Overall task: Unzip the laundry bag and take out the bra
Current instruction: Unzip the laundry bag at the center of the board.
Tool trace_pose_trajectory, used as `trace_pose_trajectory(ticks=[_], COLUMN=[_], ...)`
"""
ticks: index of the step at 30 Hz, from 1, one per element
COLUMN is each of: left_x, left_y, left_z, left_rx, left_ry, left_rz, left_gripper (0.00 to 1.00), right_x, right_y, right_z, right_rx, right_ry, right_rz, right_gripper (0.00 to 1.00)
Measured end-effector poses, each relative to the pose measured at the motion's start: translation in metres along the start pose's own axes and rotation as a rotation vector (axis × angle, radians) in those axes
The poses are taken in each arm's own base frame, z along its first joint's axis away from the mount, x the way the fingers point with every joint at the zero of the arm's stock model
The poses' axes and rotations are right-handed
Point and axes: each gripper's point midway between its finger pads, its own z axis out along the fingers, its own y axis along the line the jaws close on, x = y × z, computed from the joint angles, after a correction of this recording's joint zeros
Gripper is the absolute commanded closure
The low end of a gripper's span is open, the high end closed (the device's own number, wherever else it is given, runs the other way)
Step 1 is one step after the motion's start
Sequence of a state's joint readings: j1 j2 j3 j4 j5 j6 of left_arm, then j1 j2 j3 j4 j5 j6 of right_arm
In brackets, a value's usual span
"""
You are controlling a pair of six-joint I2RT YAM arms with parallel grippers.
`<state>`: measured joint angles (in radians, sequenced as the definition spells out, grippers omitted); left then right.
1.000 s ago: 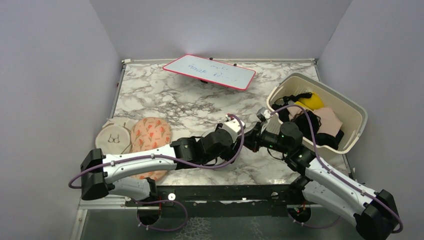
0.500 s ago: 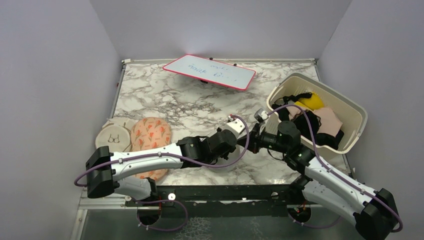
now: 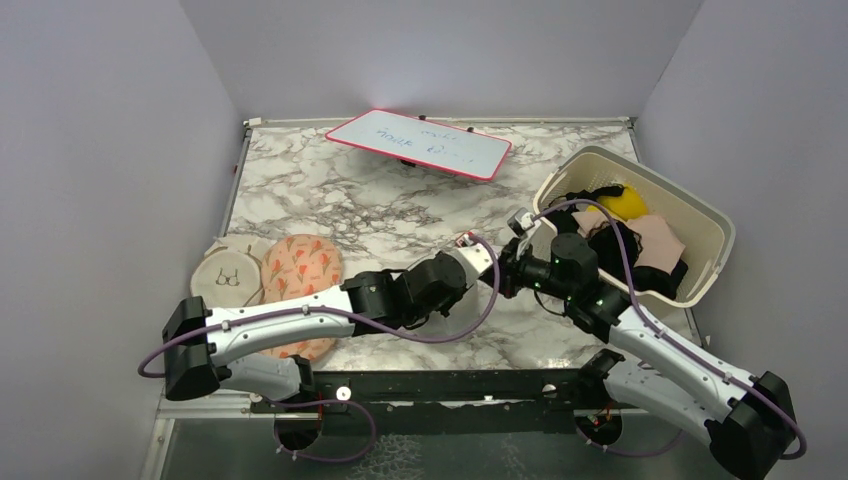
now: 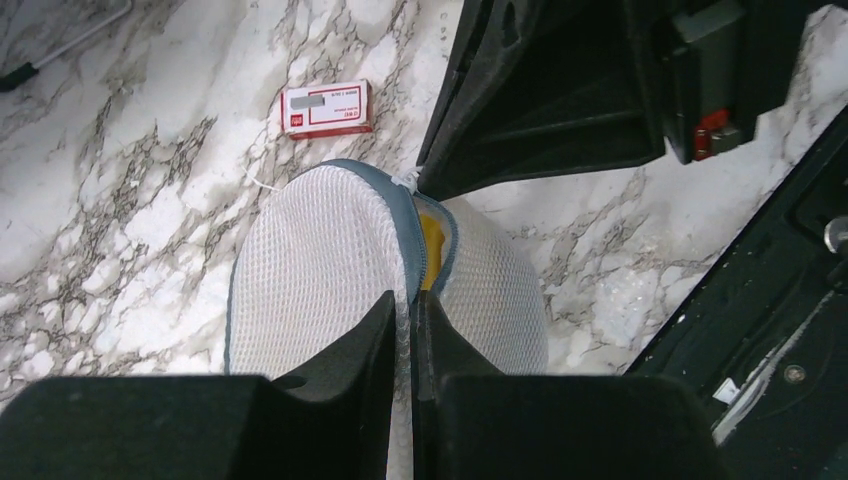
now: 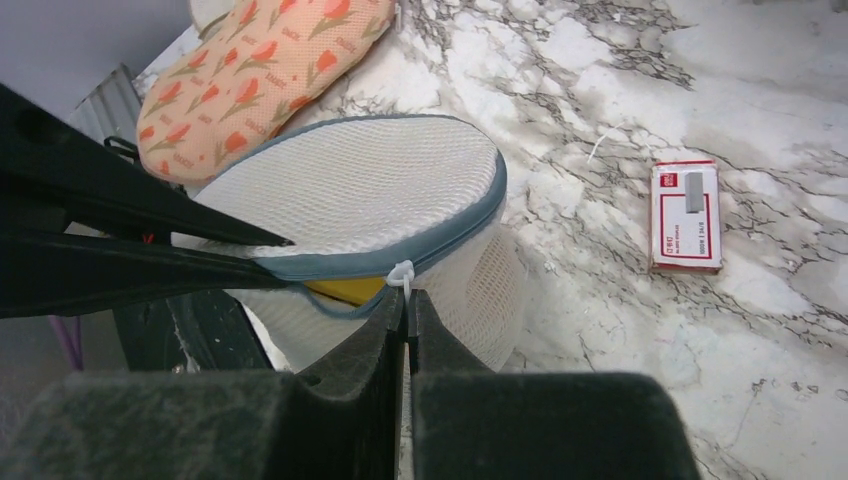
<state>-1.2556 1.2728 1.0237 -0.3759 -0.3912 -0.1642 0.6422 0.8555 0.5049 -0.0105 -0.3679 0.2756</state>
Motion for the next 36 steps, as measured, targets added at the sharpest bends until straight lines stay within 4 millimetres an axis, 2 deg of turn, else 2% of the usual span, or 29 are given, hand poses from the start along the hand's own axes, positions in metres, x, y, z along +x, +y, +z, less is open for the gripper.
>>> trace_pose_trajectory(ticks=[4,12,19,25,28,32,36], left_x=[-0.007,0.012,0.019,0.026,0.031,0.025,0.01], left_y=[0.0,-0.017,-0.019,-0.021,-0.022,-0.014,0.006], left_z=[-0.009,-0.019,-0.02,-0.011,-0.007,-0.007,-0.009], left_rx=[0.024,0.16,0.191,0.186,0.181,0.138,0.032], left_ry=[-0.054,-0.144,-0.222,-0.204,-0.169,-0.165,-0.179], left_rz=[-0.031,-0.08,-0.079,-0.073,-0.055,-0.029,0.014], left_gripper=[1.0,1.0,1.0,1.0,1.0,1.0,1.0], right_x=[-0.004,-0.009,0.0,0.02,0.023,0.025,0.017], right_y=[-0.002,0.0,-0.002,-0.009,-0.011,-0.009,-0.004], right_z=[0.0,-0.002,-0.003,0.0,0.001,0.001,0.008], right_rx=[0.022,0.037,0.045,0.045,0.04,0.02,-0.016], right_ry=[0.001,0.048,0.071,0.081,0.059,0.019,-0.004], right_rz=[0.011,0.045,0.066,0.045,0.025,0.017,0.01], right_gripper=[0.99,0.99,0.99,0.99,0.99,0.99,0.99])
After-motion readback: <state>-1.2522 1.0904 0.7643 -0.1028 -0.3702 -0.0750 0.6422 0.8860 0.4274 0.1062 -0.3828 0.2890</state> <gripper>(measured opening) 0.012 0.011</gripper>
